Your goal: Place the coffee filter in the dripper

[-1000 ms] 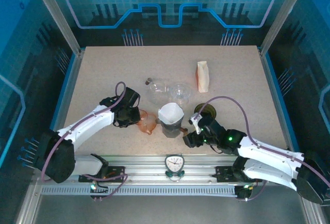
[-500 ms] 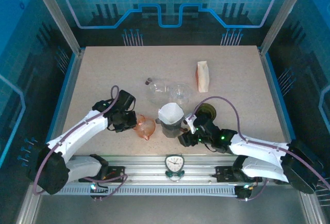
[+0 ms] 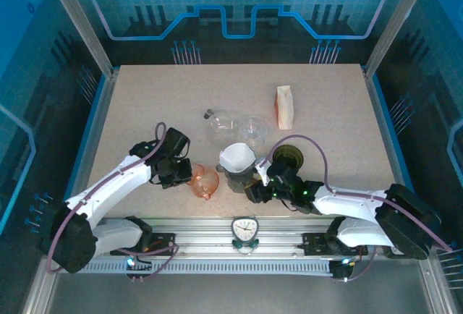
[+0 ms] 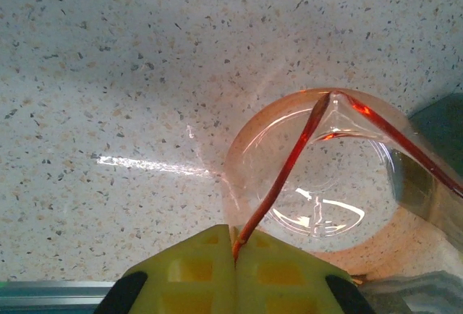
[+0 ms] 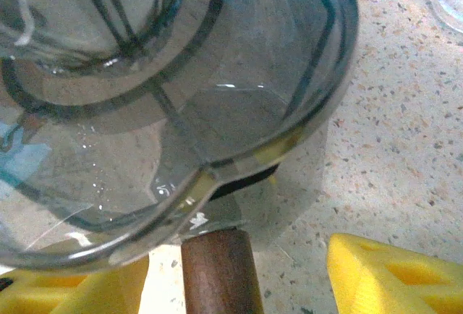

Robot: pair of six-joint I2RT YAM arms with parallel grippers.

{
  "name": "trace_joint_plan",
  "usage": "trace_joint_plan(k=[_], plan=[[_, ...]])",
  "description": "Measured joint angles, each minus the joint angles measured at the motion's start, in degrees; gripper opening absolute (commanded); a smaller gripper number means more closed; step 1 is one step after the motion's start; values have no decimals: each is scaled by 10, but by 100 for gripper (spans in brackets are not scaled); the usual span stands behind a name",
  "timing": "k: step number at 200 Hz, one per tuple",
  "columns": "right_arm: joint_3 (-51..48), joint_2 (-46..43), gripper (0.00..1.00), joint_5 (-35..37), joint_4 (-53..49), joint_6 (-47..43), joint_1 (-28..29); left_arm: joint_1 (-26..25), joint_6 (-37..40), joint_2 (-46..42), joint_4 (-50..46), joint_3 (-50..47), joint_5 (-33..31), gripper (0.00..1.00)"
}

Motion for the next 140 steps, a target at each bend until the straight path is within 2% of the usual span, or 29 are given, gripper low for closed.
trace_joint_plan(k=[76,140], plan=[[0,64,66,0,91,-8,0,0,0,-10,-3,-14,5,0],[44,180,65,0,170,-21,0,0,0,-22,-12,-14,9,0]])
